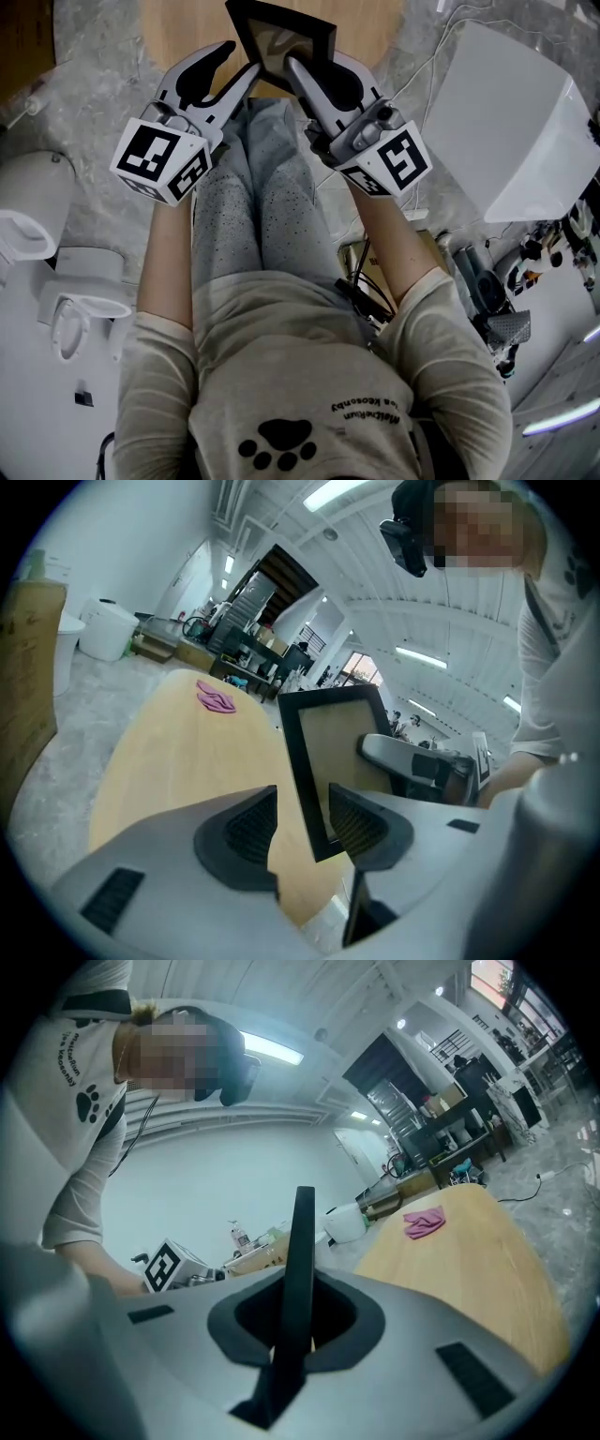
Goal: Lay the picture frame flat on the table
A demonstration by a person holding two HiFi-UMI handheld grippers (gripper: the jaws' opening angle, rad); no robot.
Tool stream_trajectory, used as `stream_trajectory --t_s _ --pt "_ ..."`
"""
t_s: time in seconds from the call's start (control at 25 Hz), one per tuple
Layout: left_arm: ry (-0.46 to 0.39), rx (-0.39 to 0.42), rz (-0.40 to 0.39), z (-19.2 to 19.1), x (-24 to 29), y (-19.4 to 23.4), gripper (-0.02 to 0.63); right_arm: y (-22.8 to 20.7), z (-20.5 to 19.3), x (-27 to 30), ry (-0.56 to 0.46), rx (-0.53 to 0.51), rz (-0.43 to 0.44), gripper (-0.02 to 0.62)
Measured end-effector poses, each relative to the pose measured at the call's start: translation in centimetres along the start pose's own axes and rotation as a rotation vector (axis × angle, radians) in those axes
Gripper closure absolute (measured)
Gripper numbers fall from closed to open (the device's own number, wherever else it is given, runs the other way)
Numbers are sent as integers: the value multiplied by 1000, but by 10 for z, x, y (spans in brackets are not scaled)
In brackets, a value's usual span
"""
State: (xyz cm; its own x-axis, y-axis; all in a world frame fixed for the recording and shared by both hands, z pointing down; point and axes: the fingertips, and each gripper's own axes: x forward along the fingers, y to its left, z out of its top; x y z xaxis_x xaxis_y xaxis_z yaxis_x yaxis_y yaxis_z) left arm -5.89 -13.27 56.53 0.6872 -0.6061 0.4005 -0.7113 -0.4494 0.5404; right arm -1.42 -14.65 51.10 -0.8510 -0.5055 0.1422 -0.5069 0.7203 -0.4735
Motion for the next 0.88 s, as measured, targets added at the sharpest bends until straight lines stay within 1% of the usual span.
stream_trajectory --t_s 0.16,0.24,0.28,0.4,0.68,0.88 --pt "12 -32 -34 -9 0 0 442 5 -6 -1 13 7 37 566" --pt "11 -46 -58 -12 -1 -2 468 9 -10 -1 17 10 54 566" --pt "11 -54 -68 -14 -2 -3 496 9 -12 -1 18 11 59 566" --pt "17 -80 -79 -18 -3 -2 522 8 -15 -2 18 21 69 566" --pt "65 -118 -35 -29 -5 5 534 10 -30 -2 39 38 56 565" --pt "99 -97 -3 -34 -3 8 537 4 -41 -4 74 35 24 565"
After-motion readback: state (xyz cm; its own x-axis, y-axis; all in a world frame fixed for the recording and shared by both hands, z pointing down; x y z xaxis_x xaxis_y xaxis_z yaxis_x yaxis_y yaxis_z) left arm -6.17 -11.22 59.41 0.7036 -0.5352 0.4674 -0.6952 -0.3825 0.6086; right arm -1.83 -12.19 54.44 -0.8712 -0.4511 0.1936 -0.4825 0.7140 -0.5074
